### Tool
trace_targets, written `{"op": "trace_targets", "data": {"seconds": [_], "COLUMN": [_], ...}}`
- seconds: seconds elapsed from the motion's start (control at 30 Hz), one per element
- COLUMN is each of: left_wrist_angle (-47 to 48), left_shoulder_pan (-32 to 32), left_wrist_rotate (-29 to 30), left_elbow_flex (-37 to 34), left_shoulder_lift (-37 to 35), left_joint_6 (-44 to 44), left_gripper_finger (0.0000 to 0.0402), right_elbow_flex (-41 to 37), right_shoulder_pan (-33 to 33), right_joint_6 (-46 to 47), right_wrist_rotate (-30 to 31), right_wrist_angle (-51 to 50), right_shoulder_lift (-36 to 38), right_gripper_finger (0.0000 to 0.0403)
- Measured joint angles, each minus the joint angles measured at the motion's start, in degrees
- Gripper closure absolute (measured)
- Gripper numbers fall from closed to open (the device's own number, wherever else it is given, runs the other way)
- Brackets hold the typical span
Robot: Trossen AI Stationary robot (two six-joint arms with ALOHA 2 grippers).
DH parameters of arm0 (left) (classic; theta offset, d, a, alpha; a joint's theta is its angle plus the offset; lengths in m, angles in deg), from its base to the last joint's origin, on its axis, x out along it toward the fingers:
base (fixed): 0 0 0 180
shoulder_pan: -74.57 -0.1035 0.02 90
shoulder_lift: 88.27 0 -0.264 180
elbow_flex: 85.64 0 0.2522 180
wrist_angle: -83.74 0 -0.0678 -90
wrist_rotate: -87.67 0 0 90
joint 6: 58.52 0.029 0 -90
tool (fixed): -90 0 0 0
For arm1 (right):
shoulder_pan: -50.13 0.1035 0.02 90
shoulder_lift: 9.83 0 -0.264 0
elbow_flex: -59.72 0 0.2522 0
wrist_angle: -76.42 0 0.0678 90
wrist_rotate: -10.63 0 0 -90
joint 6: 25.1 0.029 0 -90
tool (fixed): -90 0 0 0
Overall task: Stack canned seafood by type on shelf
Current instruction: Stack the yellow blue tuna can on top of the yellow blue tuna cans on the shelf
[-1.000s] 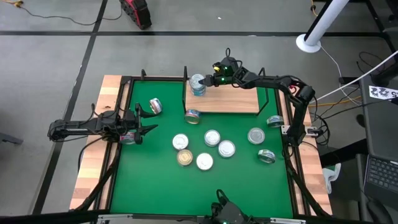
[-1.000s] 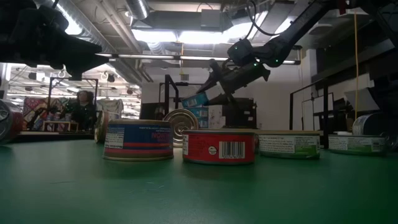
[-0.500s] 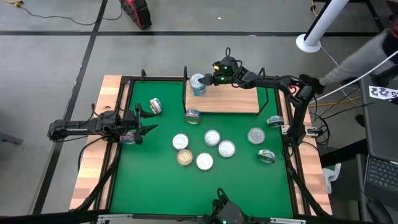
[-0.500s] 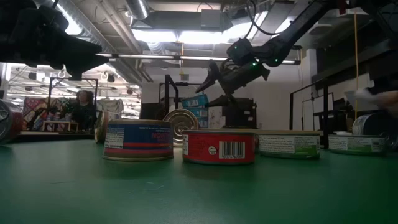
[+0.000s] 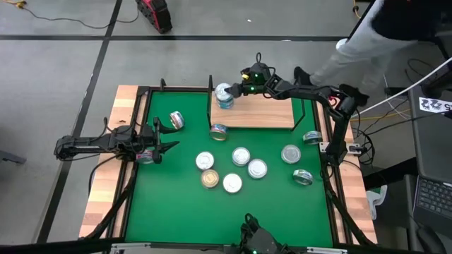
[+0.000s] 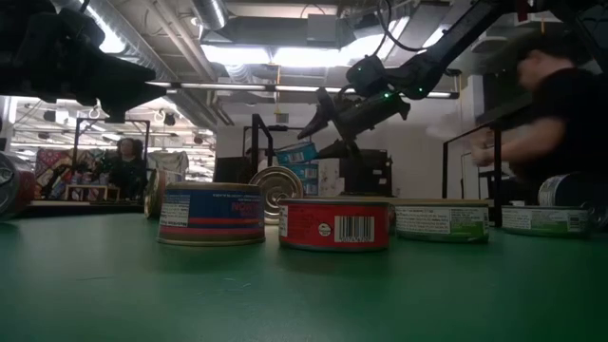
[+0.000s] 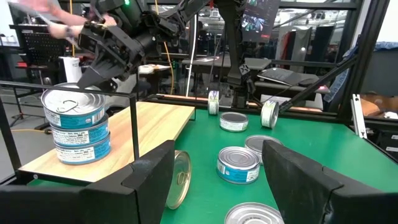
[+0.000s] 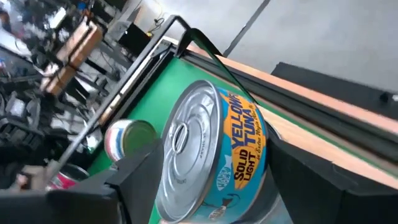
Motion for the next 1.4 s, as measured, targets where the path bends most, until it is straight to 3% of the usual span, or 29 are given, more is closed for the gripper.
{"op": "trace_targets", "data": {"seconds": [0.47,1.4], "left_wrist_angle": [0.0,0.0], "left_shoulder_pan": [0.0,0.0], "left_wrist_rotate": [0.0,0.0], "left_elbow_flex": [0.0,0.0], "left_shoulder_lift": [0.0,0.0], "left_joint_6": [0.0,0.0], "left_gripper_finger": [0.0163,0.0163], "right_elbow_flex": [0.0,0.0], "right_shoulder_pan": [0.0,0.0], "right_joint_6": [-10.4,-21.1], "right_wrist_rotate": [0.0,-1.1], "right_wrist_angle": [-7.2,-7.3], "right_shoulder_lift": [0.0,2.8], "right_gripper_finger": [0.0118,0.0118]}}
